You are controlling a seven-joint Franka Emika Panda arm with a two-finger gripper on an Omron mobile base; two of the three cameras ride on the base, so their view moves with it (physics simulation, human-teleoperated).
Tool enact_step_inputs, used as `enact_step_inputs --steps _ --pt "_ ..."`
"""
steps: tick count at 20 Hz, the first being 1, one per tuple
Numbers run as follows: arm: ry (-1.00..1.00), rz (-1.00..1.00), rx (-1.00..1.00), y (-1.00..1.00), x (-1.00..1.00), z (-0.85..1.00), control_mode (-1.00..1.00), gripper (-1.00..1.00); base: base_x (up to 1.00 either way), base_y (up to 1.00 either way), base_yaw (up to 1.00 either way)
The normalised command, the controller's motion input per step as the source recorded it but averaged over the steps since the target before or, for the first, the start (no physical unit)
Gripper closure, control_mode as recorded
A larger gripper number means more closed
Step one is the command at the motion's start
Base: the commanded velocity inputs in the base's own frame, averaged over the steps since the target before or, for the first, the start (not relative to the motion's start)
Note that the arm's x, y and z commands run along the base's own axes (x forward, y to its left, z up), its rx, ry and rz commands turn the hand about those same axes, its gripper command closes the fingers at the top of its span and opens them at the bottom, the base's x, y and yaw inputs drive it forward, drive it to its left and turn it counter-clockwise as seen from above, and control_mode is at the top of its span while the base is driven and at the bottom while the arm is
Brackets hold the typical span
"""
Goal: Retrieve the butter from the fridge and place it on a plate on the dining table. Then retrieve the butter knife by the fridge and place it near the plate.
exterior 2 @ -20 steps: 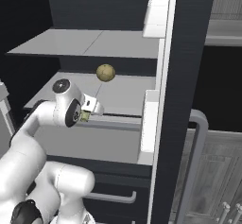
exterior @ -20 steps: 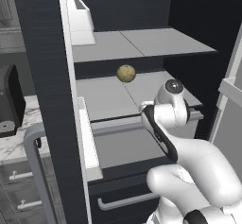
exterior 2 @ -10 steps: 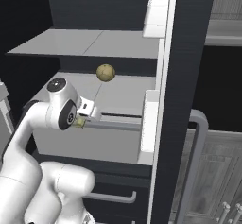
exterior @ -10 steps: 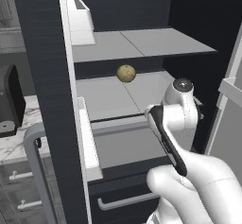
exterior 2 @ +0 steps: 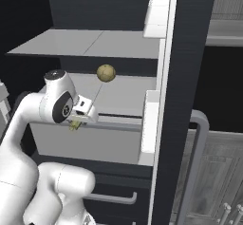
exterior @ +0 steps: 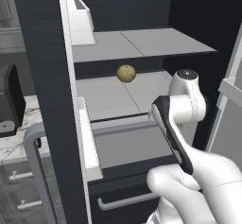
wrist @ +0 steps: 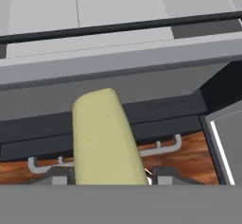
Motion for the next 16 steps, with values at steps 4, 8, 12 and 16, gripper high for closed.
enact_step_inputs --steps 4,8,12,16 --pt "-0.12 0.06 0.13 -0.03 -0.76 0.00 -1.00 1.00 0.00 0.00 0.00" --pt "-0.14 0.02 -0.01 0.16 -0.34 0.00 -1.00 1.00 0.00 0.00 0.00" --pt "0.04 0.00 -0.06 0.05 -0.01 -0.01 -1.00 1.00 0.00 0.00 0.00" --pt "0.00 0.00 0.00 0.00 -0.01 0.00 -1.00 1.00 0.00 0.00 0.00"
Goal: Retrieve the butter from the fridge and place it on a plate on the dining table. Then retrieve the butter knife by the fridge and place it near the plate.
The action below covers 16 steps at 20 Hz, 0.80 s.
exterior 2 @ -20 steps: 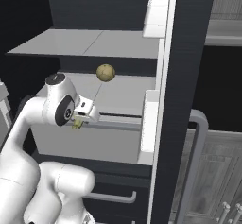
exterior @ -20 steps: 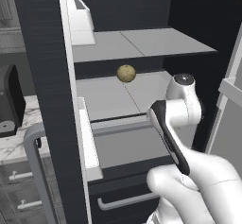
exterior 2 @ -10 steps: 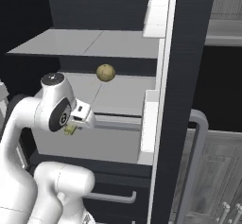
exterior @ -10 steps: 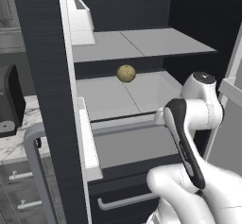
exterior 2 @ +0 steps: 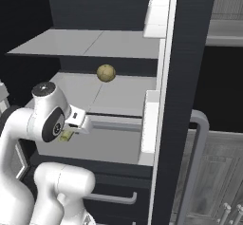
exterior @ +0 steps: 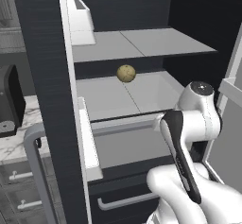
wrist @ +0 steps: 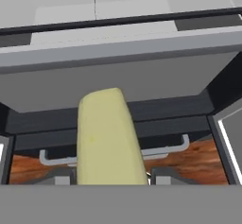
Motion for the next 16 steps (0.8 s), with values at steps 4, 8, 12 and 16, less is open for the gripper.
enact_step_inputs --steps 4,8,12,16 --pt "0.00 0.00 0.00 0.00 -0.05 0.00 1.00 1.00 -0.49 -0.02 0.00" --pt "0.00 0.00 0.00 0.00 0.00 0.00 1.00 1.00 -0.88 -0.07 0.00" --pt "0.00 0.00 0.00 0.00 0.00 0.00 1.00 1.00 -0.75 -0.01 0.05" --pt "0.00 0.00 0.00 0.00 0.00 0.00 1.00 1.00 -0.62 -0.03 0.37"
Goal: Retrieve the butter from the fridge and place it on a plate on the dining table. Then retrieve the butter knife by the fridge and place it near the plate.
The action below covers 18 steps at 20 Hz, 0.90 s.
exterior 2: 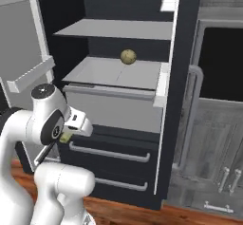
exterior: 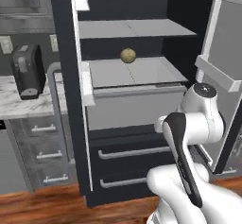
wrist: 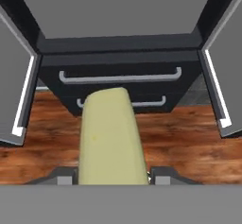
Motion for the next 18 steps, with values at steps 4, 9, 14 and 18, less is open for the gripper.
enact_step_inputs --steps 4,9,14,18 --pt "0.00 0.00 0.00 0.00 0.00 0.00 1.00 1.00 -0.41 -0.02 0.97" --pt "0.00 0.00 0.00 0.00 0.00 0.00 1.00 1.00 -0.50 0.00 0.99" --pt "0.00 0.00 0.00 0.00 0.00 0.00 1.00 1.00 -0.59 0.00 0.96" --pt "0.00 0.00 0.00 0.00 0.00 0.00 1.00 1.00 -0.58 0.52 0.73"
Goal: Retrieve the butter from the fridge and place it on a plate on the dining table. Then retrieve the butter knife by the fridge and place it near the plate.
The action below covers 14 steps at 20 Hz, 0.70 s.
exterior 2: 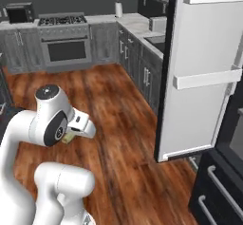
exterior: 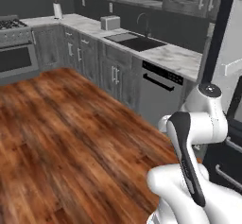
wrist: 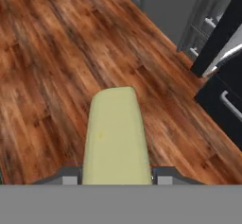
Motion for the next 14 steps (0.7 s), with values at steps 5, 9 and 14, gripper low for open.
enact_step_inputs --steps 5,9,14 --pt "0.00 0.00 0.00 0.00 0.00 0.00 1.00 1.00 0.12 0.92 0.20" --pt "0.00 0.00 0.00 0.00 0.00 0.00 1.00 1.00 0.74 0.38 0.30" --pt "0.00 0.00 0.00 0.00 0.00 0.00 1.00 1.00 1.00 0.52 0.17"
